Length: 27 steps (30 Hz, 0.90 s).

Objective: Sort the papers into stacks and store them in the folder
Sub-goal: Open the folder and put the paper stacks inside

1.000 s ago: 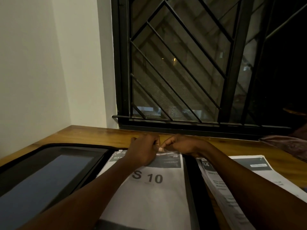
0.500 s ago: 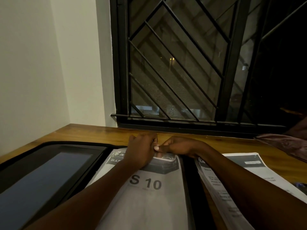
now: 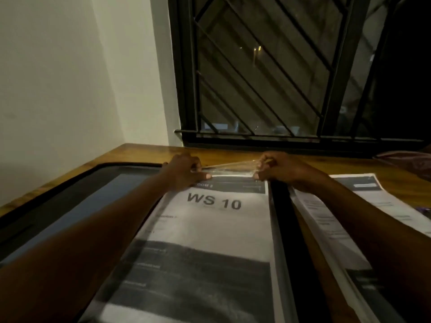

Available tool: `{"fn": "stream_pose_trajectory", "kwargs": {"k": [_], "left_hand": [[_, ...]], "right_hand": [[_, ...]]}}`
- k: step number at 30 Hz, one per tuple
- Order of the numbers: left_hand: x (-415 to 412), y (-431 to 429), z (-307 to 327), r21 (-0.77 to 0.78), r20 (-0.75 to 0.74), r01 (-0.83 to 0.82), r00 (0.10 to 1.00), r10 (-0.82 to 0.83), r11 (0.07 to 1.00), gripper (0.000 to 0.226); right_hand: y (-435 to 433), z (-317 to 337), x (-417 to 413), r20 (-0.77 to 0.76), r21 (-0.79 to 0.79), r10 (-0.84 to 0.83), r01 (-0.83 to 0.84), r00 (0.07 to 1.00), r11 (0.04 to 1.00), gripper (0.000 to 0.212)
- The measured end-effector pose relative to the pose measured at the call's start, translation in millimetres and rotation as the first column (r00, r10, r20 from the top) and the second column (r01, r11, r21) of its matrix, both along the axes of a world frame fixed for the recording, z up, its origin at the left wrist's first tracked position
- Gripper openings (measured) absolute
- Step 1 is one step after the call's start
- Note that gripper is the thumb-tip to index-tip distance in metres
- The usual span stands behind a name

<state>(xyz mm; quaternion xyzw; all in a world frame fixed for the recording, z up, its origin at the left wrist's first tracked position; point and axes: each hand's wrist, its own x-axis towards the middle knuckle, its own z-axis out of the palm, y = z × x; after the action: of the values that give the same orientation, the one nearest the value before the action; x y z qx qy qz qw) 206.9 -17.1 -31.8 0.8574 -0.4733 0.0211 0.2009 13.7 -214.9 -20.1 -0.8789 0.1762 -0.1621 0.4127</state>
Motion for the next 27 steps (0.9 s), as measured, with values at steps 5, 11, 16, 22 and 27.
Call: {"fn": "stream_pose_trajectory", "kwargs": {"k": [5,11,16,22,27], "left_hand": [[-6,2,-3,-0.182,-0.031,-0.009,1.0,0.004,0.983,0.028],[-16,1,-11,-0.297,-0.159,-0.087,0.986,0.04,0.951,0.017],[-13,0,-14,-0.255,-0.184,-0.101,0.981,0.055,0.962,0.025],[-13,5,-1,-0.261,-0.213,-0.132,0.974,0.077,0.956,0.035],[-24,26,18,-0.182,-0.214,-0.119,0.974,0.079,0.976,0.056]], "right_hand": [[23,8,11,0.255,0.189,-0.223,0.177,0.941,0.966,0.02],[45,-8,6,0.027,0.408,-0.224,0.193,0.974,0.892,0.016],[38,-16,2,0.033,0.453,-0.266,0.223,0.963,0.863,0.036],[48,5,-14,-0.078,0.676,-0.09,0.12,0.993,0.728,0.024],[61,12,-44,-0.152,0.694,0.146,0.0,0.977,0.72,0.041]]}}
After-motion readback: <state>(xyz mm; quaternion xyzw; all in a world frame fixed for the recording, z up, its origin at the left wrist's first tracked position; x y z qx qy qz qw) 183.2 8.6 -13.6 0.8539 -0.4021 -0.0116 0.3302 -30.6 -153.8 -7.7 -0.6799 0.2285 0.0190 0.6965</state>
